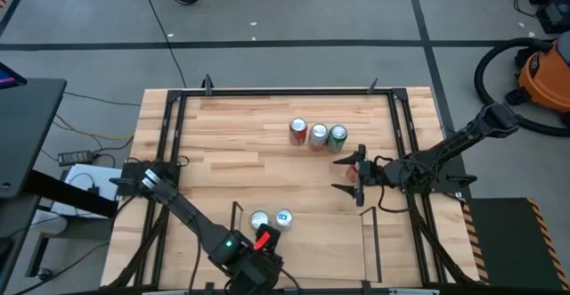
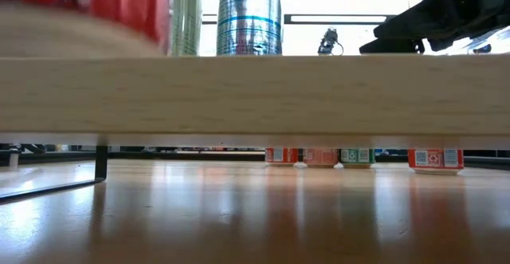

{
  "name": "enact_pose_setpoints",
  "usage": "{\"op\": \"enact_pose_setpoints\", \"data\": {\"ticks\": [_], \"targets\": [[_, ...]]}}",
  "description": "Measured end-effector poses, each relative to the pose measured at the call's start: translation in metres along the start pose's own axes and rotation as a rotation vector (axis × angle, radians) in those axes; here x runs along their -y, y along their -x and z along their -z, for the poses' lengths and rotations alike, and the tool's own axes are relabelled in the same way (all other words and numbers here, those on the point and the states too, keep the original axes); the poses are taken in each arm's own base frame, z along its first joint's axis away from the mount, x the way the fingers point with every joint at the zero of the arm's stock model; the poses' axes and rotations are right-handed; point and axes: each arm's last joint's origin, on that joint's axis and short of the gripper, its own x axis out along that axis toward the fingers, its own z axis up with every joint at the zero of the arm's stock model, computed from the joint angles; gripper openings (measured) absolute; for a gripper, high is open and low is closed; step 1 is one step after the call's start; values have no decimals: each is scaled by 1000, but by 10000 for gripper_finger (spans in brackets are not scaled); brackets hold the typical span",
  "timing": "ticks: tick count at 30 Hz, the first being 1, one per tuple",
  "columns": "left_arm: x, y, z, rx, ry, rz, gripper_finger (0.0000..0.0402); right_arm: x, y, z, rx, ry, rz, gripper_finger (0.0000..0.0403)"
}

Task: Place canned beverage on shelf
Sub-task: Put the red black soda can on the shelf

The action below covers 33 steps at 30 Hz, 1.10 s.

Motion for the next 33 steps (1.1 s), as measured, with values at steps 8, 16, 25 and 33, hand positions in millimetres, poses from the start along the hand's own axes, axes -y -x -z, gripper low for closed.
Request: {"op": "enact_pose_setpoints", "data": {"ticks": [8, 16, 25, 33], "targets": [[-1, -1, 7, -80, 40, -7, 320, 0, 0, 0, 1, -5, -1, 348], [-4, -3, 9, -109, 135, 3, 320, 0, 0, 0, 3, -4, -3, 348], [-7, -3, 10, -119, 251, -10, 328, 0, 0, -1, 6, -5, -19, 348], [-7, -3, 11, -130, 291, -15, 342, 1, -1, -1, 5, -3, -11, 348]]}}
